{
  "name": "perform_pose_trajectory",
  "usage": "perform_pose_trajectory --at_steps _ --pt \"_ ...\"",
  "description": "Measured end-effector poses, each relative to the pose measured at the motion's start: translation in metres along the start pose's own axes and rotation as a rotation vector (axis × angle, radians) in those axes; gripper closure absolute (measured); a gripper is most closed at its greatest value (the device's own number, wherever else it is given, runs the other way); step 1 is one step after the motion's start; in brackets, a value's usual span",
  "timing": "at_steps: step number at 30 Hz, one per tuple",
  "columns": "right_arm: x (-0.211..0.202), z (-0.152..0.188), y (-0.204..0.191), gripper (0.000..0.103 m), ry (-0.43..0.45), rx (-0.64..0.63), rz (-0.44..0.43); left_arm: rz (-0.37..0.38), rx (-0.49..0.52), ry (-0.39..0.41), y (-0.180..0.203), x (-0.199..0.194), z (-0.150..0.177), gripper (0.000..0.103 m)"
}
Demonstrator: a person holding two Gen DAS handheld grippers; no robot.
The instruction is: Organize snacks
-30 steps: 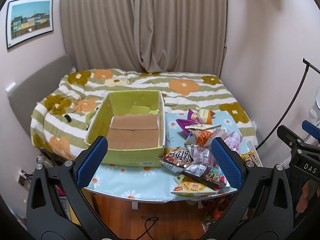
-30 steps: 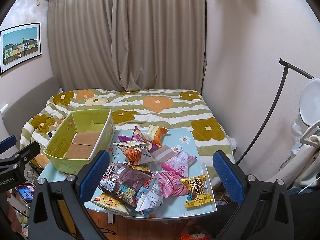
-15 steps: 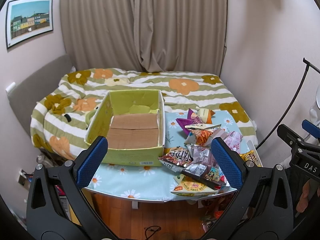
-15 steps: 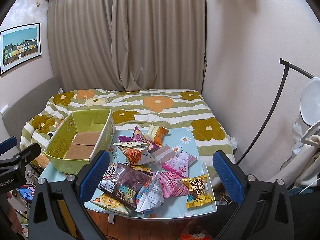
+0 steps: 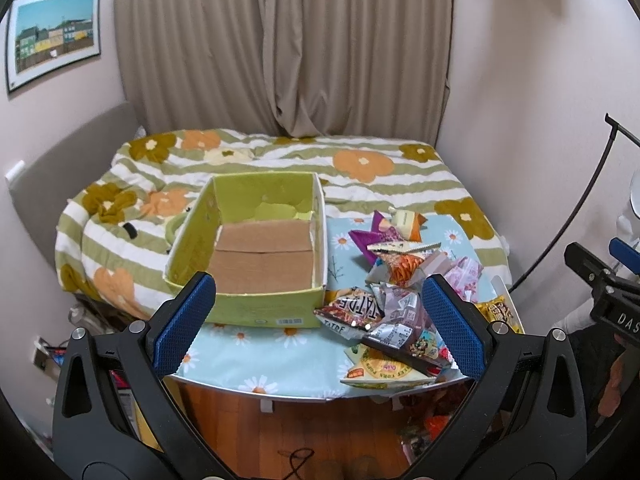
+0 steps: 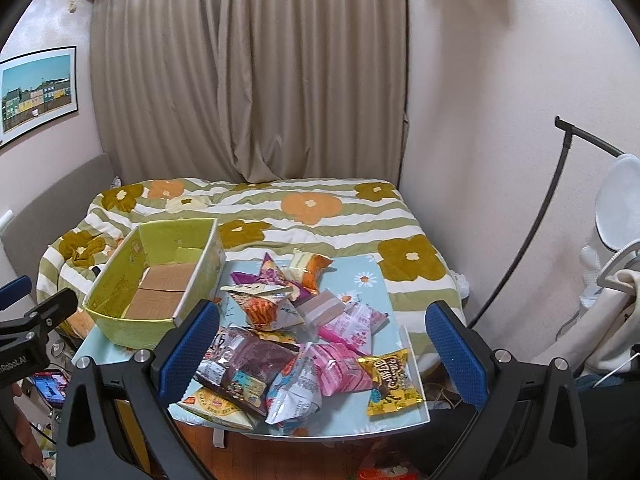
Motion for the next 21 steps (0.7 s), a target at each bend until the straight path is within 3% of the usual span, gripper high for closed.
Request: perform_pose_trajectory --at_steps 11,21 --pt "0.020 0.043 0.030 0.000 -0.155 0.058 0.052 0.149 0.046 -0.180 0.026 0.061 0.036 0.001" --pt "0.085 0.095 0.034 0.000 -0.367 0.201 -0.097 0.216 0.097 -0.352 0.072 0.138 0.075 0.001"
Point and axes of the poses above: each gripper's, at about its wrist camera, not at the fingertips, and x roughly the way its jaws point, y to its right, z to its underside, the point moved 1 cm from there along x, roughly the way its jaws point, and after that the axes turned 11 degrees about y, right-handed, at the moved point
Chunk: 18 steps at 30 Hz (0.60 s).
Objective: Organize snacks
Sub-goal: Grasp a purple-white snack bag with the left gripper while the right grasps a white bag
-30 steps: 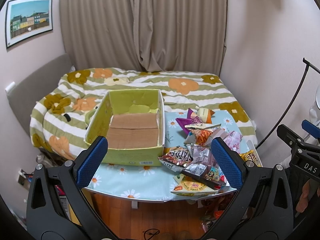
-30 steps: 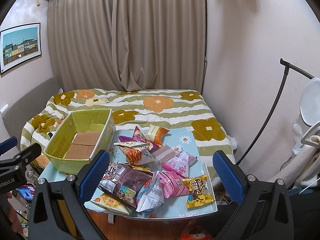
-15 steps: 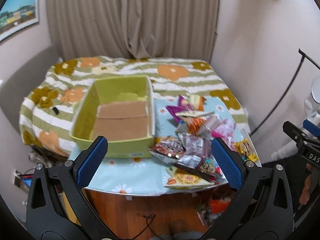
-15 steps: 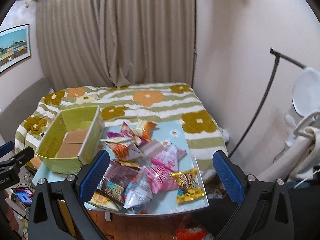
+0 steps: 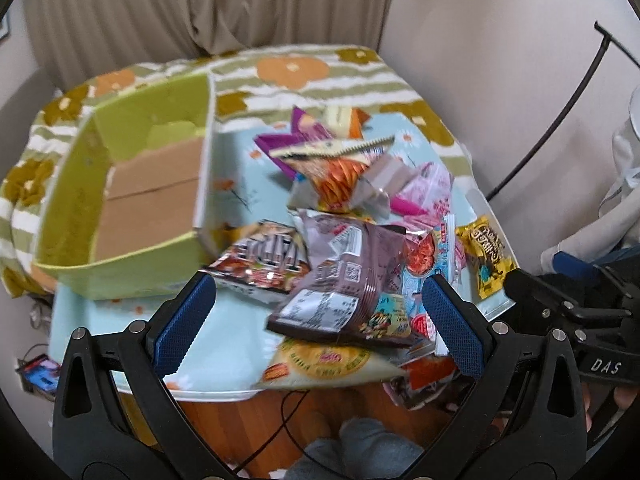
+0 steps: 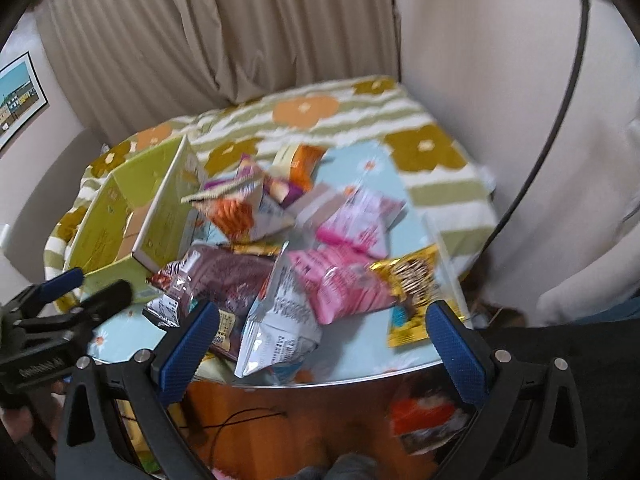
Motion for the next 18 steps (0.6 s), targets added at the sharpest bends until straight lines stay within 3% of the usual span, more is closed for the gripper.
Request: perform_pose_trajectory --at_steps 10,12,14,18 --pt "0.062 0.010 0.018 0.000 -0.161 0.188 -0.108 -0.014 0.099 -0.137 0.021 0.068 0.015 0.003" --pt "0.075 0.015 0.019 0.000 -0.203 0.226 -0.131 -0.004 0.103 -0.156 0.023 0.076 0.017 0.007" --pt "0.084 0.018 0.018 0.001 -0.239 0.253 -0.147 0.016 0.099 -0.181 0.024 0.083 0.019 0.021" --pt "0.098 0.026 0.018 0.002 -0.304 0.288 -0.177 0.048 0.100 -0.202 0.027 0.090 0.027 0.035"
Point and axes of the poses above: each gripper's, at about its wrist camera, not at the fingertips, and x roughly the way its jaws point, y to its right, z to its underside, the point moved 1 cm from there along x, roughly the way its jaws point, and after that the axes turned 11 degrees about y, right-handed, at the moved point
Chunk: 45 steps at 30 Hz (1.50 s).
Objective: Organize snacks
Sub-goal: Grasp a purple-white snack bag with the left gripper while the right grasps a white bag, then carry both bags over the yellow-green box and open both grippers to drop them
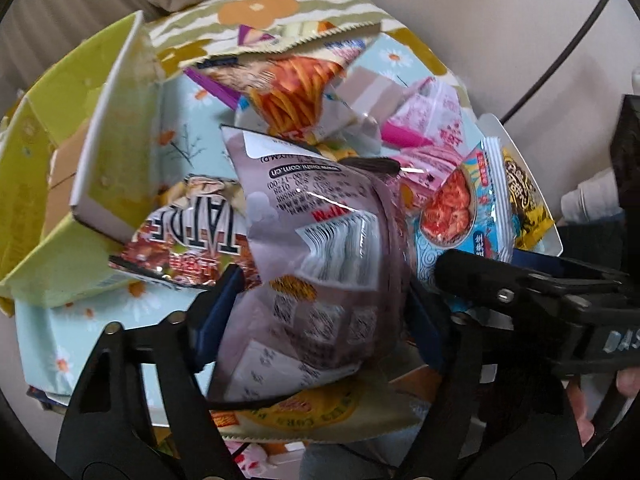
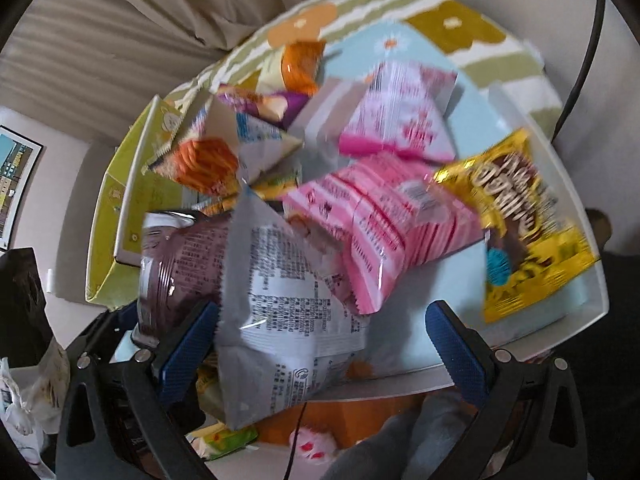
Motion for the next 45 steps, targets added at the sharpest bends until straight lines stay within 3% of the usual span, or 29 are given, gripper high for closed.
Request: perform_pose_trajectory --at_steps 5,8,10,19,31,45 --pt "0.014 0.001 0.009 0.009 -0.054 0.027 -0.014 0.009 0.004 0.003 0.002 0.000 0.002 0.039" --pt "0.019 0.003 0.010 0.017 -0.080 0.043 -0.032 0.012 0.004 0.008 0.001 -0.001 0.002 0.039" --pt "0.022 0.003 0.013 0.028 -0.099 0.053 -0.051 0.013 0.002 0.011 0.001 0.000 0.001 0.039" --pt "0.011 0.005 0.008 0.049 -0.097 0.055 -0.075 0.016 0.015 0.047 0.006 -0.018 0.002 0.040" --pt "-0.020 -0.009 -0.011 0.050 -0.055 0.023 -0.104 -0.016 -0.011 0.121 0.002 -0.058 -0.003 0.040" --pt "-0.068 -0.031 -0.040 0.050 0.027 -0.084 -0.141 -0.078 -0.128 0.250 -0.022 -0.118 -0.030 0.040"
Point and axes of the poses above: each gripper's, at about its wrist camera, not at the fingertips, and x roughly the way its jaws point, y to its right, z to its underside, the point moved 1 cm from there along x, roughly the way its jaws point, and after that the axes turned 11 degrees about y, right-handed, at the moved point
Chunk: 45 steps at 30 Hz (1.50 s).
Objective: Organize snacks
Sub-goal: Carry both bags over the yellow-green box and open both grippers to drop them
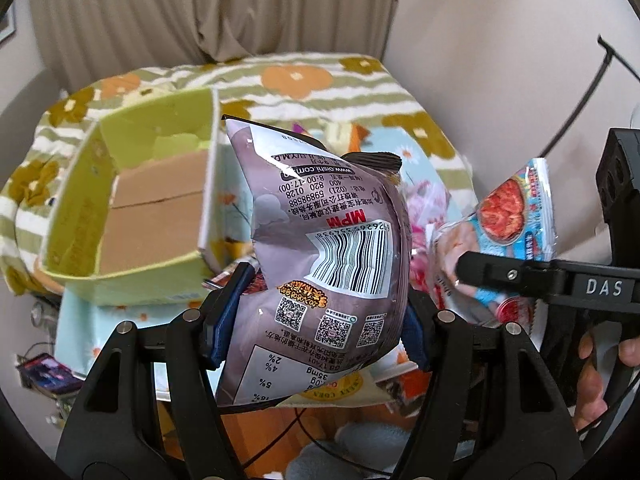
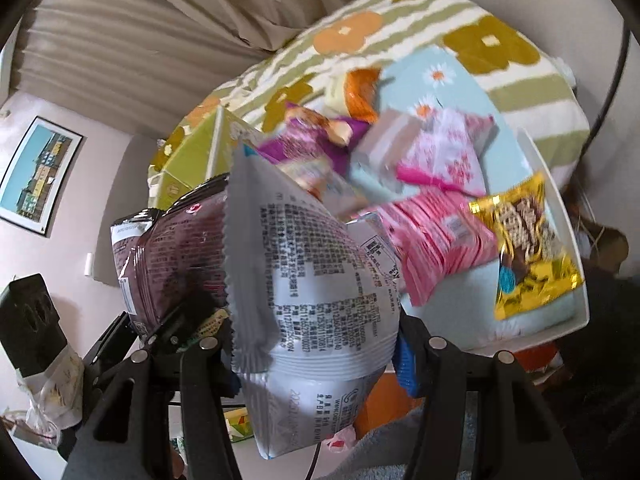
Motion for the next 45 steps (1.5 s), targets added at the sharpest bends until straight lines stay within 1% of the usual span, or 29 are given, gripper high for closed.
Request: perform_pose_trajectory --at_steps 4,8,13,17,21,25,27,30,34,36,37,38,39,40,42,45 --pt "-0.005 -0.018 -0.018 0.050 0.026 -0.073 -0.024 -0.032 -0.030 0.039 -0.018 -0.011 -0.014 0.040" --pt "-0.008 -0.039 -0.048 0.050 0.059 -0.142 -0.056 -0.061 -0.053 0.080 -0.043 -0.023 -0.031 0.040" --pt "0.003 -0.064 -0.094 0.050 0.091 -0.227 -0.097 -0.101 -0.079 0.125 -0.091 -0.031 -0.054 0.040" --pt "0.024 -0.080 -0.133 0.050 0.108 -0.265 -0.124 -0.110 -0.108 0.127 -0.138 -0.025 -0.070 0.040" --pt "0.059 -0.093 -0.170 0.050 0.114 -0.283 -0.131 -0.099 -0.137 0.094 -0.192 -0.005 -0.084 0.040" --pt "0.108 -0.107 -0.212 0.050 0.095 -0.303 -0.135 -0.090 -0.159 0.055 -0.246 0.026 -0.099 0.040" --pt "0.129 -0.112 -0.224 0.050 0.083 -0.308 -0.126 -0.084 -0.164 0.032 -0.268 0.044 -0.105 0.040" --pt "0.165 -0.118 -0.247 0.050 0.071 -0.319 -0.099 -0.067 -0.168 -0.011 -0.295 0.077 -0.112 0.040" --pt "0.200 -0.121 -0.254 0.050 0.049 -0.307 -0.062 -0.033 -0.164 -0.068 -0.316 0.121 -0.117 0.040" --pt "0.216 -0.122 -0.252 0.050 0.038 -0.289 -0.039 -0.035 -0.155 -0.084 -0.320 0.137 -0.117 0.036" --pt "0.222 -0.122 -0.252 0.050 0.036 -0.284 -0.032 -0.035 -0.148 -0.093 -0.320 0.144 -0.116 0.029" --pt "0.226 -0.123 -0.251 0.050 0.034 -0.284 -0.026 -0.051 -0.143 -0.103 -0.322 0.151 -0.115 0.014" --pt "0.230 -0.123 -0.249 0.050 0.030 -0.285 -0.016 -0.065 -0.143 -0.106 -0.323 0.155 -0.114 0.008" --pt "0.234 -0.122 -0.249 0.050 0.027 -0.286 -0.007 -0.065 -0.151 -0.103 -0.326 0.158 -0.113 0.004" --pt "0.238 -0.122 -0.246 0.050 0.019 -0.282 0.003 -0.063 -0.166 -0.110 -0.331 0.160 -0.109 0.004" --pt "0.244 -0.123 -0.238 0.050 -0.001 -0.273 0.007 -0.082 -0.173 -0.123 -0.333 0.156 -0.103 0.004"
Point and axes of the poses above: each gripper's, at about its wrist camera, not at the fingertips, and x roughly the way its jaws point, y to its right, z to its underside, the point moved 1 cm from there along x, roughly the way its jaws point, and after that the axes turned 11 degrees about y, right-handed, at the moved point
